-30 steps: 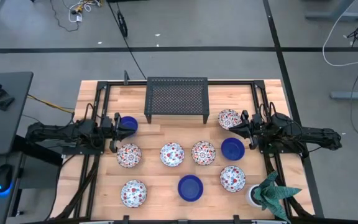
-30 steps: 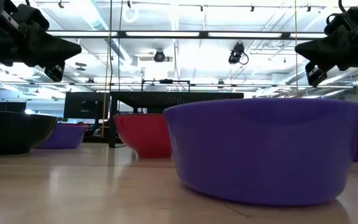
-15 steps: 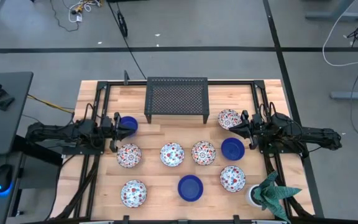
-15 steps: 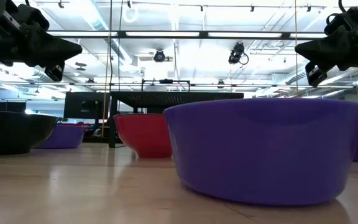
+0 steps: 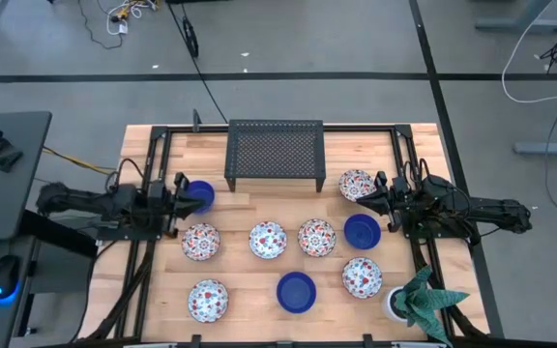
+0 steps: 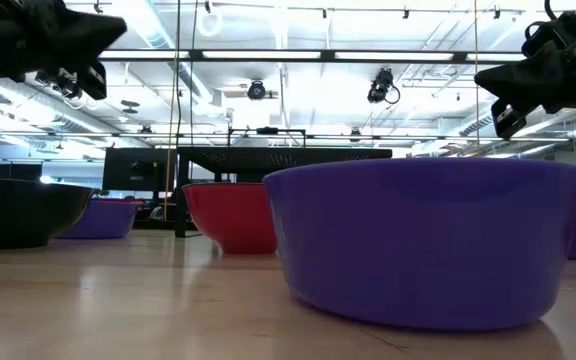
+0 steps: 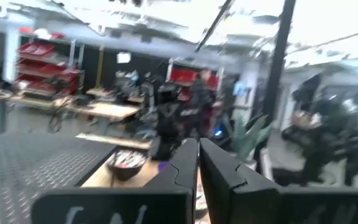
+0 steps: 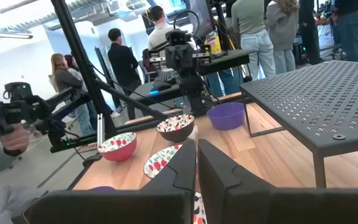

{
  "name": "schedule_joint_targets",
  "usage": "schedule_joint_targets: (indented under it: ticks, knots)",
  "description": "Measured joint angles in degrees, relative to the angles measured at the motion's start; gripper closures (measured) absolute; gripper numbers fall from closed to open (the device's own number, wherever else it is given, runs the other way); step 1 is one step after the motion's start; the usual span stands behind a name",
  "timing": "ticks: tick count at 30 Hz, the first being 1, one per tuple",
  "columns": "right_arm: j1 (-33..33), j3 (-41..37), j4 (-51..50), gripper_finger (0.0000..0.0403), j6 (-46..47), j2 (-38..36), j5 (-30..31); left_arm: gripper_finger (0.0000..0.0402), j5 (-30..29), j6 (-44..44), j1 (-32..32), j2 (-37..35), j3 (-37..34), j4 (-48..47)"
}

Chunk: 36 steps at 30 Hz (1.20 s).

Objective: Pick & Place Mini bowls
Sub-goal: Put the left black bowl on the shelf

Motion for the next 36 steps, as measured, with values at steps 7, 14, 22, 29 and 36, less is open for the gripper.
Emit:
schedule_joint_targets:
  ticks: [7,14,22,29,36]
  knots:
    - [0.01,0.0,0.0,0.0382,0.01,0.0,0.0,0.0396,-9.88,3.82,-8.18,16.53,7.02,-1.92]
    - [0.01,-0.01,0.0,0.0382,0.01,-0.01,0.0,0.0397,-17.18,0.99,-16.06,31.66,19.97,-15.49]
    - [-0.01,-0.02,0.0,0.0382,0.0,0.01,0.0,0.0391,-18.31,-13.71,-23.13,47.57,40.7,-44.99]
    - [0.01,-0.01,0.0,0.0382,0.0,0.0,0.0,0.0361,-8.57,-29.35,-27.65,60.49,56.81,-72.52]
    - [0.01,0.0,0.0,0.0382,0.0,0.0,-0.02,0.031,-4.06,-40.42,-34.48,66.77,59.06,-81.93]
